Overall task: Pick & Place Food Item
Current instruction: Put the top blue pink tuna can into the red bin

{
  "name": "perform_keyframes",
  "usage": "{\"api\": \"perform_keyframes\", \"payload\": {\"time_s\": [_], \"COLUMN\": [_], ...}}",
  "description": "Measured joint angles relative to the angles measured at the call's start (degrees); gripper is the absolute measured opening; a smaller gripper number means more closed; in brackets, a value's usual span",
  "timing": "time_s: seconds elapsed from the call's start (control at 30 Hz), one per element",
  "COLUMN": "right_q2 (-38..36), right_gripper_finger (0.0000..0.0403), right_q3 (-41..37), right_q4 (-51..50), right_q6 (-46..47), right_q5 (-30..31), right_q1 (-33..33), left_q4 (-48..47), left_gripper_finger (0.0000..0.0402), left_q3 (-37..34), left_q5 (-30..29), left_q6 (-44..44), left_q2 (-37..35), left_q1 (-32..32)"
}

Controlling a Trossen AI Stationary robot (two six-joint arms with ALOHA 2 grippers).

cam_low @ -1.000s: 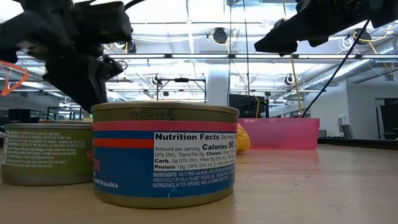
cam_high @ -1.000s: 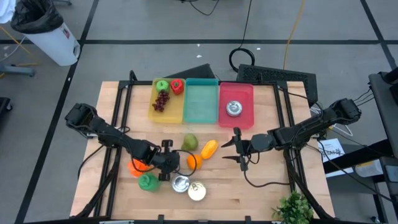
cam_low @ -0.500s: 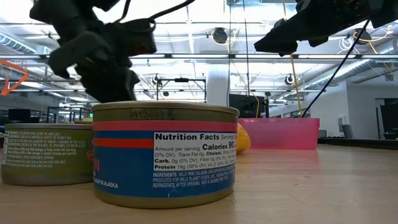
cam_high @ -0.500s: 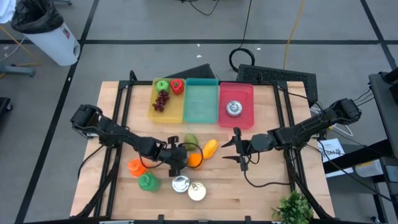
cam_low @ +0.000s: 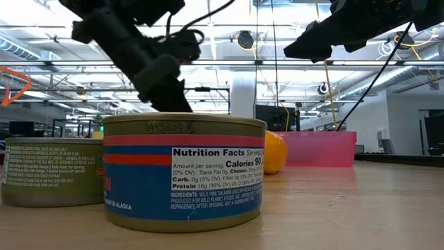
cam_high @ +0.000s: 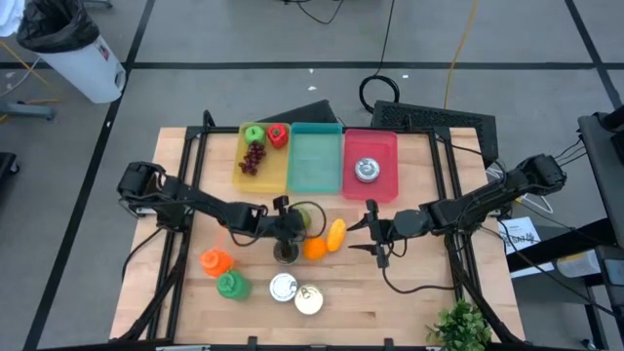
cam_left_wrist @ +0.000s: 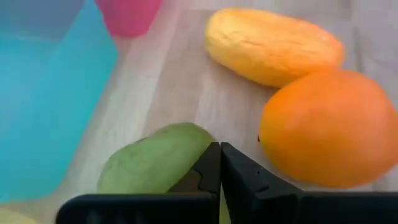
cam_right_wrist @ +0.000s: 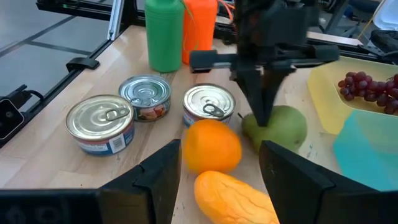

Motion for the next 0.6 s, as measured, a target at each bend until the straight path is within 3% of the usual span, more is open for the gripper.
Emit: {"api": "perform_keyframes", "payload": {"time_s": [0.13, 0.3, 0.37, 0.53, 0.6], "right_q2": [0.01, 0.01, 0.01, 0.01, 0.01], "right_gripper_finger": [0.0201, 0.0201, 0.0201, 0.0201, 0.0201], "right_q3": [0.00, 0.00, 0.00, 0.00, 0.00], "right_q4": [-0.05, -0.61, -0.91, -1.36, -1.47], "right_q6": [0.01, 0.02, 0.04, 1.37, 1.55], "right_q5": [0.01, 0.00, 0.01, 0.00, 0.00], "right_q1": [0.00, 0.00, 0.00, 0.00, 0.00], "left_q4": [-2.30, -7.43, -10.04, -15.36, -17.91], "left_gripper_finger": [0.0027, 0.0023, 0.0018, 0.0003, 0.0005], "left_q3": [0.00, 0.02, 0.02, 0.11, 0.09], "left_q5": [4.06, -4.33, -3.91, 10.76, 13.65], "left_q6": [1.69, -2.63, -4.64, -9.51, -10.36], "left_q2": [-1.44, -7.50, -9.65, -11.13, -10.26], "left_q1": [1.22, -0.76, -2.00, -6.03, -7.97]}}
